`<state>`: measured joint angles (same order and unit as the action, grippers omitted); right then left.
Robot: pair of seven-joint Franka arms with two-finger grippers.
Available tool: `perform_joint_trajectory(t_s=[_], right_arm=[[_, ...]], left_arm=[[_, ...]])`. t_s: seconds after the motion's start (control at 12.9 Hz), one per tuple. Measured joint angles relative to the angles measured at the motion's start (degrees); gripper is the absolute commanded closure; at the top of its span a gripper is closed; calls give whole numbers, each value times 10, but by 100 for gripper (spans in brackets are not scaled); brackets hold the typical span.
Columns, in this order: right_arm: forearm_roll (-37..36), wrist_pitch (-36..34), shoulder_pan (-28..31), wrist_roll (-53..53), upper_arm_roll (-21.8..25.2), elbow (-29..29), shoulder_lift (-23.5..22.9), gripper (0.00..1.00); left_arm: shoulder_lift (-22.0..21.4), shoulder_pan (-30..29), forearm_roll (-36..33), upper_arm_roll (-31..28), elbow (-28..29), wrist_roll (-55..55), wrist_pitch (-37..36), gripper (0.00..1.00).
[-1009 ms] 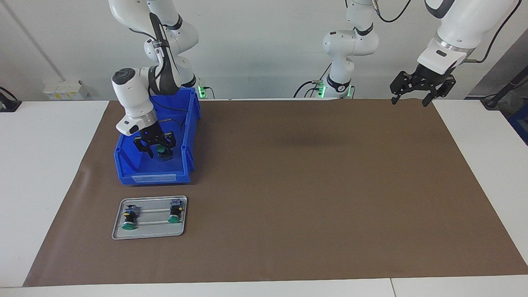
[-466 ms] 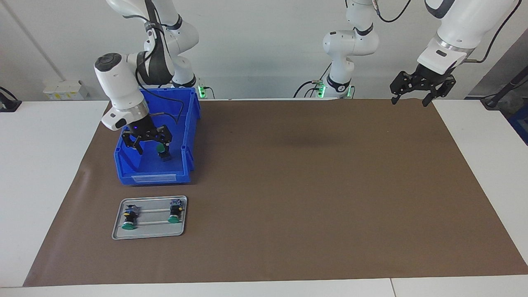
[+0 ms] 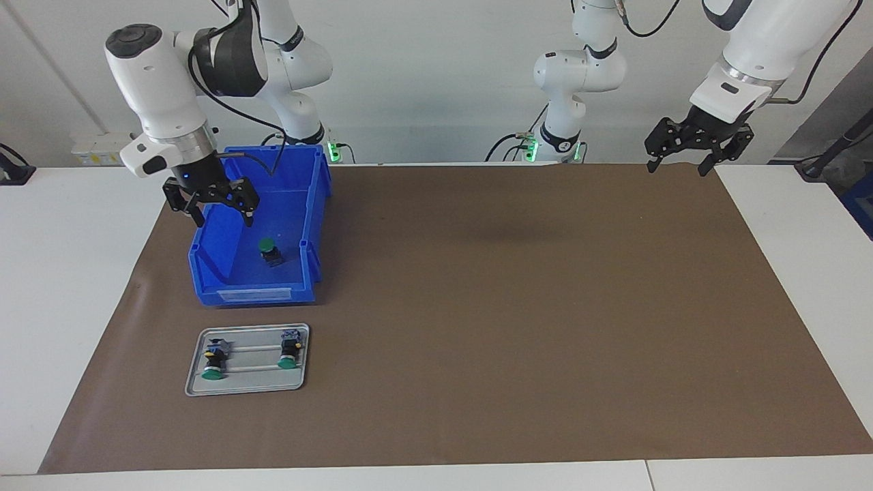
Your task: Place and press button with both arms
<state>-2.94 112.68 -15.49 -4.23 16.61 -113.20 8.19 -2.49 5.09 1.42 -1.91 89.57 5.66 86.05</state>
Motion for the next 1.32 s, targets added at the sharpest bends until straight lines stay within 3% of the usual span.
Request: perform_joint_trajectory(t_s=[0.31, 0.47, 0.62, 1.09, 1.32], right_arm=[[0, -126, 132, -11, -116, 131, -45, 0], [2, -181, 165, -11, -142, 201, -71, 0], [6, -203, 158, -22, -138, 226, -77, 0], [11, -217, 138, -52, -131, 227, -76, 0], [26, -266, 137, -43, -130, 245, -75, 0]], left_arm=[[0, 0, 0, 0, 0, 0, 0, 0], [0, 0, 0, 0, 0, 0, 0, 0], [0, 0, 0, 0, 0, 0, 0, 0], [0, 0, 0, 0, 0, 0, 0, 0], [0, 0, 0, 0, 0, 0, 0, 0]])
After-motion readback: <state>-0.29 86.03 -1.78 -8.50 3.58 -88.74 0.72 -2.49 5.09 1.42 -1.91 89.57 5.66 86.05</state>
